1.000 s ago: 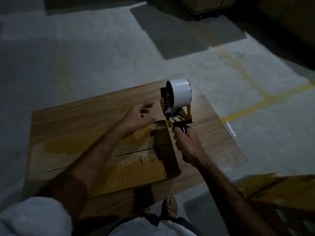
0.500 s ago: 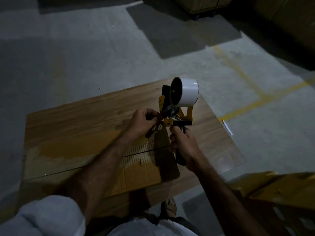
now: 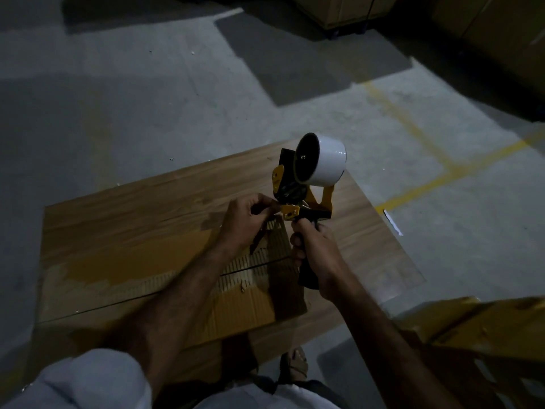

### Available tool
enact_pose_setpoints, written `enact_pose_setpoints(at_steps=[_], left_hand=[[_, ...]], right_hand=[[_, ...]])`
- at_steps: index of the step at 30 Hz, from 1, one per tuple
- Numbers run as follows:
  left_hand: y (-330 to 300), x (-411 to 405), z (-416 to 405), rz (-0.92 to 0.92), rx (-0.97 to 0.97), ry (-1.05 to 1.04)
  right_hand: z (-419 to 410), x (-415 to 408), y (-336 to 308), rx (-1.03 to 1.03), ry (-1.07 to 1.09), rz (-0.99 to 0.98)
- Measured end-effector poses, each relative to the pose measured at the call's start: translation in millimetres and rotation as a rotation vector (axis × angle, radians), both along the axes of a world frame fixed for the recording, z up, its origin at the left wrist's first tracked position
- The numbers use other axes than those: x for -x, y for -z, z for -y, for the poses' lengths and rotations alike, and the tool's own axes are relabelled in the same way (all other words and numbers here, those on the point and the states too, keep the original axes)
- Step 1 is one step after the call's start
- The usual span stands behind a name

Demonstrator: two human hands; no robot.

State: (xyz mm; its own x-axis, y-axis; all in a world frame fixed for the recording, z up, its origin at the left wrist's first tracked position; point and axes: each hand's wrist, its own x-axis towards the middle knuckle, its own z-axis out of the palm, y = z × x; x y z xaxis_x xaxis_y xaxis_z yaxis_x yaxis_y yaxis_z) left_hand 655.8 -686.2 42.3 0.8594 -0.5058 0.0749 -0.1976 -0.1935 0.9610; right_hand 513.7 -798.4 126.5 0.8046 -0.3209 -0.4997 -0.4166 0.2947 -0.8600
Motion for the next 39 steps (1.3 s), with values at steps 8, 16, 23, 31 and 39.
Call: enact_pose_setpoints(at_steps=[8,16,23,31,39], left_hand=[[-1.3,2.8,-20.8,0.193,-0.038,-0.024],[-9.0,7.1,-40.7,0.442,-0.050,-0.032],[-21.4,27.9,-34.7,0.679,-0.066,0.015],[-27.0,31.2,-26.4,0.770,-0.165,0.021],[-27.6,40.2,-23.1,0.767,-0.201,-0.072]], right_hand=[[-0.7,7.5,1.4,0.008,-0.045,-0.017],[1.9,17.1,-2.5,-0.111,-0.015,-0.018],[12.1,22.1,-9.5,-0.089,-0.029,0.000],[-0.5,27.1,-7.5,-0.049,-0.034,-0.030],[-12.2,27.5,-8.3,-0.052,-0.030,-0.024]])
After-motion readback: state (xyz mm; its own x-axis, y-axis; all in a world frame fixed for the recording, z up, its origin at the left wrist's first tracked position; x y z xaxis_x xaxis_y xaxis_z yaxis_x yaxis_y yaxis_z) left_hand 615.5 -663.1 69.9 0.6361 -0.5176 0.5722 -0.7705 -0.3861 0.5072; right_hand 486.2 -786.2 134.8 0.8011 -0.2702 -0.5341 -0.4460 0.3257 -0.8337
